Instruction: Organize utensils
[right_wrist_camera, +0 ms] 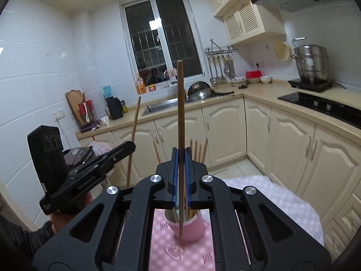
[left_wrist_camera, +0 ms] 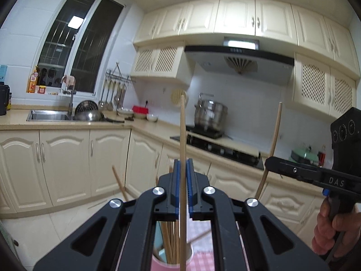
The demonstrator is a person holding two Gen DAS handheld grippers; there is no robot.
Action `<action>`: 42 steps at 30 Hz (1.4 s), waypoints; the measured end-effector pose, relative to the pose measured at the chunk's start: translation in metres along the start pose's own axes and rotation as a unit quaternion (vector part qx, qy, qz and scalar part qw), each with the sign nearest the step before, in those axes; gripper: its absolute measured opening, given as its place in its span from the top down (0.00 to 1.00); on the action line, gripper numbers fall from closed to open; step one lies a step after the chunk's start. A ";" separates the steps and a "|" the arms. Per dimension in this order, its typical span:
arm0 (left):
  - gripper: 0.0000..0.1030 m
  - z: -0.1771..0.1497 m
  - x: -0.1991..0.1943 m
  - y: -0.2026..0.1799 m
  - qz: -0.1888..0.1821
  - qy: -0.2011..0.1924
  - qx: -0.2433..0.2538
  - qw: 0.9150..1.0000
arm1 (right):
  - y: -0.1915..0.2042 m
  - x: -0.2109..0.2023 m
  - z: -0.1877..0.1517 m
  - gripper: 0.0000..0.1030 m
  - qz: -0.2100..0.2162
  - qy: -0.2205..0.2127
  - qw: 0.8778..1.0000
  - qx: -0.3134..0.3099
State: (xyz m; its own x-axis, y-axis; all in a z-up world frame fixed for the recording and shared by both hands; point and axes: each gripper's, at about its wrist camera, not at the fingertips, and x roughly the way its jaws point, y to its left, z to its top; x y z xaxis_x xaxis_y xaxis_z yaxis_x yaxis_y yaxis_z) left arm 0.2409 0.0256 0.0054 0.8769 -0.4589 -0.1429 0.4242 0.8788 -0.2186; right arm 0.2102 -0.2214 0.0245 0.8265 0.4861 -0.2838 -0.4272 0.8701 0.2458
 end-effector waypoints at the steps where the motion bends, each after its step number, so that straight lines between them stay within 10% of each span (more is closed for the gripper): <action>1: 0.95 0.004 0.003 0.000 0.002 -0.008 -0.001 1.000 | 0.000 0.002 0.004 0.94 0.002 -0.002 1.000 -0.001; 24: 0.94 -0.022 0.081 0.017 0.028 0.004 -0.020 0.999 | -0.006 0.089 0.003 0.94 -0.011 0.063 0.998 -0.009; 27: 0.69 -0.032 0.084 0.022 0.037 0.028 -0.022 0.999 | -0.011 0.098 -0.005 0.91 -0.012 0.090 0.996 0.005; 29: 0.42 -0.035 0.076 0.026 0.045 0.025 -0.028 0.998 | -0.017 0.094 -0.008 0.69 -0.018 0.091 0.995 0.024; 30: 0.39 -0.034 0.069 0.027 0.047 0.020 -0.027 0.998 | -0.018 0.091 -0.008 0.31 -0.020 0.087 0.996 0.030; 31: 0.32 -0.034 0.064 0.028 0.049 0.019 -0.025 0.998 | -0.021 0.083 -0.007 0.19 -0.025 0.074 0.996 0.039; 35: 0.07 -0.029 0.036 0.027 0.063 0.015 -0.023 0.998 | -0.025 0.058 0.000 0.15 -0.036 0.043 0.997 0.054; 42: 0.04 -0.019 -0.005 0.006 0.128 0.047 0.013 0.991 | -0.027 0.022 0.002 0.06 -0.058 0.016 0.995 0.078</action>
State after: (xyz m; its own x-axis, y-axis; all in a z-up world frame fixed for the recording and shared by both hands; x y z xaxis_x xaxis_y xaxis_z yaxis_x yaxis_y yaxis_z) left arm 0.2349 0.0301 -0.0139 0.9322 -0.2294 -0.2801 0.1972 0.9705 -0.1384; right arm 0.2406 -0.2348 0.0135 0.8542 0.3874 -0.3468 -0.2653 0.8983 0.3502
